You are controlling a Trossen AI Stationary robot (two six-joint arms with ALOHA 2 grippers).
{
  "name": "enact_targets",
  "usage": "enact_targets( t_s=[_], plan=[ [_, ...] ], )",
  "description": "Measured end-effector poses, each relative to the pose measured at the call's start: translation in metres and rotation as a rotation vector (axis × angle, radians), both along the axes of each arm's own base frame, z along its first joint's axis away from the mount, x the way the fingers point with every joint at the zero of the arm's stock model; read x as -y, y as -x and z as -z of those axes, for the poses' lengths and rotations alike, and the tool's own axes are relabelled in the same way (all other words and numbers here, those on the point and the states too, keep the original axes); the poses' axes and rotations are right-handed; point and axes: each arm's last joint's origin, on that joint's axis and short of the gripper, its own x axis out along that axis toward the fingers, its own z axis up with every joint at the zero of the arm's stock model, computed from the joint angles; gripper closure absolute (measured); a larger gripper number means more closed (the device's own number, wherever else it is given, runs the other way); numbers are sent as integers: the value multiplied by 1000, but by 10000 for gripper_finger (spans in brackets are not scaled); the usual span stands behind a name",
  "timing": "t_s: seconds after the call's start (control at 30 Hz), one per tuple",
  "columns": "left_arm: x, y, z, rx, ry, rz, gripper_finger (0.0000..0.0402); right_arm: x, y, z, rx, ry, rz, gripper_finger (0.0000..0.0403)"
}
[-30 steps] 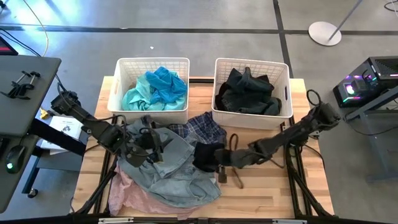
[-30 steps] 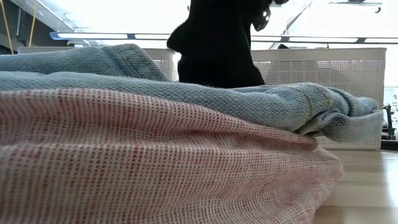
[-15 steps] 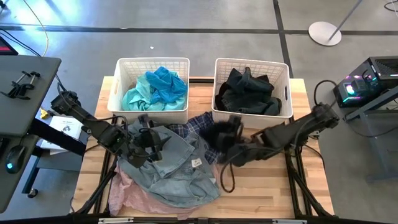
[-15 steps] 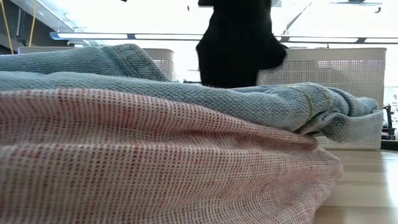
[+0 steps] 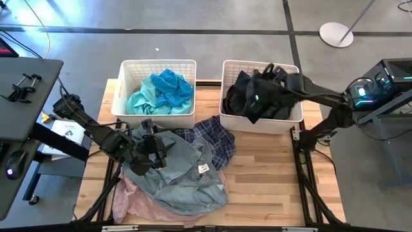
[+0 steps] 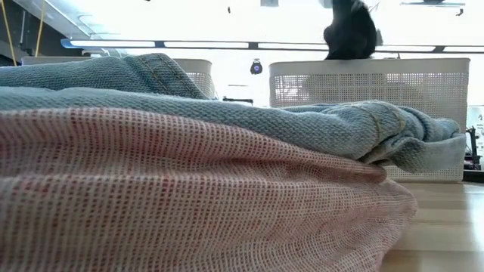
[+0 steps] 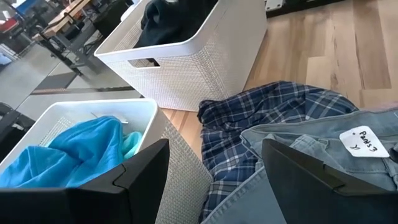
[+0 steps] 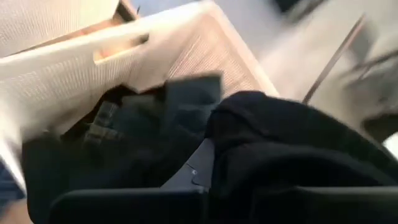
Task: Sort clothes
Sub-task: Put the black boxer into the right white bin
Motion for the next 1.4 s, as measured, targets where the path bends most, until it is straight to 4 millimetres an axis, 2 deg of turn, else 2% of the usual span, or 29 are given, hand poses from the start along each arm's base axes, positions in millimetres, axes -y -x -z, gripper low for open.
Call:
enact_targets(
  t_s=[0.2,0.37,0.5,0.63,0.73,0.83,0.93,1.03,1.13,1.3,1.4],
  plan=[
    [0,1,0,-6,-9,-3,154,51,14,50,-138,-244,155,333],
    [-1,1,1,-9,-12,-3,154,70,25,77,-126,-621,168,252],
    [-1,1,1,-10,-12,-3,154,78,34,72,-113,-698,198,194],
    [-1,1,1,-9,-12,-3,154,83,42,43,19,-611,262,173],
    [-1,1,1,-8,-13,-4,154,78,46,23,90,-509,294,172],
    [-1,1,1,-7,-13,-6,154,66,42,17,132,-676,112,180],
    [-1,1,0,1,-3,-12,154,58,30,26,169,-818,-47,203],
    [-1,1,1,5,4,-16,154,61,20,48,166,-844,-87,232],
    [-1,1,1,6,5,-16,154,72,17,80,123,-824,-61,264],
    [-1,1,0,6,5,-16,154,100,29,137,96,-762,142,309],
    [-1,1,1,6,5,-16,154,110,42,172,70,-740,256,330]
  ],
)
